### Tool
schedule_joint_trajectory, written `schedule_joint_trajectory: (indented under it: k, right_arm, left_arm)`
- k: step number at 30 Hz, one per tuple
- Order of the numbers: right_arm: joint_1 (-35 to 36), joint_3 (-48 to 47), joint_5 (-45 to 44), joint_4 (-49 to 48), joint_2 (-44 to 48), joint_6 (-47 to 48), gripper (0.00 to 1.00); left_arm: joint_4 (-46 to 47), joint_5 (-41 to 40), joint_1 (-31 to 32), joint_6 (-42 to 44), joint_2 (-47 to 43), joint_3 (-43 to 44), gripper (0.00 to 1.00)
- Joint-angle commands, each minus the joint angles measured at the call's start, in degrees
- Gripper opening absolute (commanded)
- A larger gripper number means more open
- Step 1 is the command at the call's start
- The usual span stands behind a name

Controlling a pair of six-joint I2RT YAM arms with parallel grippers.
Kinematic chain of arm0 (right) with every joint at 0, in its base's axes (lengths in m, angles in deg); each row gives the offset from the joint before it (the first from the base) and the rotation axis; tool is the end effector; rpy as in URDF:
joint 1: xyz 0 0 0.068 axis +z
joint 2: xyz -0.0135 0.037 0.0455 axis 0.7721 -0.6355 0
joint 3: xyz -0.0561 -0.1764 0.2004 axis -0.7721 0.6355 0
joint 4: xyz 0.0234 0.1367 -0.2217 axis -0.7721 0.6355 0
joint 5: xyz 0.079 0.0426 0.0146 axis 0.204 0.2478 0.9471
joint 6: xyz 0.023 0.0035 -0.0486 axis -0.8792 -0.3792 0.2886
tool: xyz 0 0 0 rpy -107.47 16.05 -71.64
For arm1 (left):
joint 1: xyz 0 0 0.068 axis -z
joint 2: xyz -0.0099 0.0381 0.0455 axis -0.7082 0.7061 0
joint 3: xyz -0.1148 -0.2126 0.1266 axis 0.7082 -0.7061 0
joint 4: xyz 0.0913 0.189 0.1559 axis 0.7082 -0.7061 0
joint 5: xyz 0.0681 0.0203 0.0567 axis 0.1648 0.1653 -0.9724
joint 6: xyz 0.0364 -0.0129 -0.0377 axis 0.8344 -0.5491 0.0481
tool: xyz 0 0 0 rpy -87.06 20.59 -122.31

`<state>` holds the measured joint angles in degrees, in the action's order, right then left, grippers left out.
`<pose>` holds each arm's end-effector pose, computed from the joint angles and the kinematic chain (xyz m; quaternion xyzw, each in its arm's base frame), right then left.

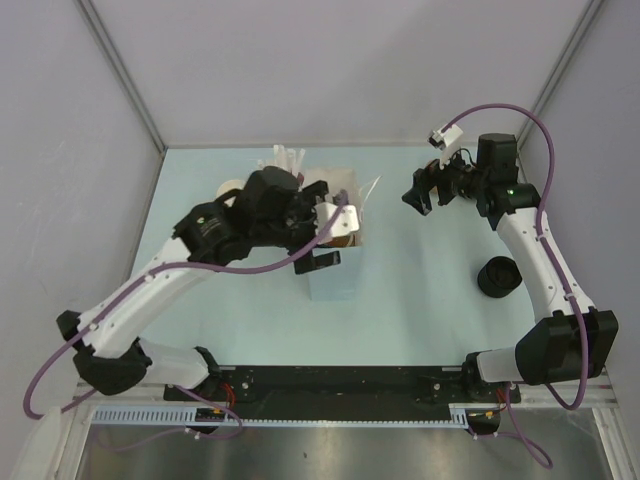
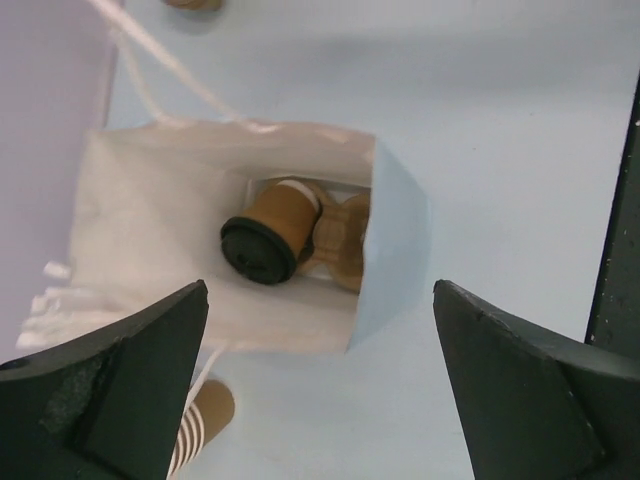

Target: Pack the takeout coffee

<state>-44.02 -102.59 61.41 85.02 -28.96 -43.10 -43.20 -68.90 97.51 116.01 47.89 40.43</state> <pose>0.2981 0.0549 0.3735 -0.3484 0.7635 0.1988 0.5061 0.1555 -0.2115 0.4331 0.6340 0.6294 -0.1442 0.4256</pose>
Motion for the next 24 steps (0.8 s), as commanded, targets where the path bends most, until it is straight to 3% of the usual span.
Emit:
schedule_joint_trajectory:
  k: [1, 5, 8, 13, 15, 20, 24]
  right_arm:
    - [-0.6, -0.2, 0.4, -1.0, 0.7, 0.3, 1.00]
    - [-1.2, -0.2, 0.3, -1.0, 0.8, 0.1, 1.00]
    - [-1.6, -0.2, 0.6, -1.2, 0.8, 0.0, 1.00]
    - [-2.7, -0.2, 1.5, -1.4, 1.0, -1.1, 1.00]
    - [-3.6, -0.2, 1.7, -1.9, 1.6, -1.7, 1.00]
    - [-4.6, -0.2, -6.9, -5.8, 5.0, -6.1, 1.00]
    - [-5.3, -0.1, -20.1, -10.2, 11.2, -9.3, 1.00]
  left_arm:
    - [2.3, 1.5, -6.8, -1.7, -8.3, 0.6, 0.99]
    - [6.3, 1.6, -14.2, -3.8, -13.4, -2.1, 0.99]
    - [10.3, -2.4, -16.2, -6.3, -16.7, -5.8, 0.99]
    - [23.9, -19.7, -18.7, -12.0, -21.0, -13.6, 0.99]
    - [27.8, -22.6, -20.3, -12.6, -22.8, -16.8, 0.99]
    - [30.9, -25.7, -21.9, -10.2, -24.4, -20.3, 0.99]
    - [30.9, -25.5, -22.5, -8.4, -24.8, -20.0, 0.99]
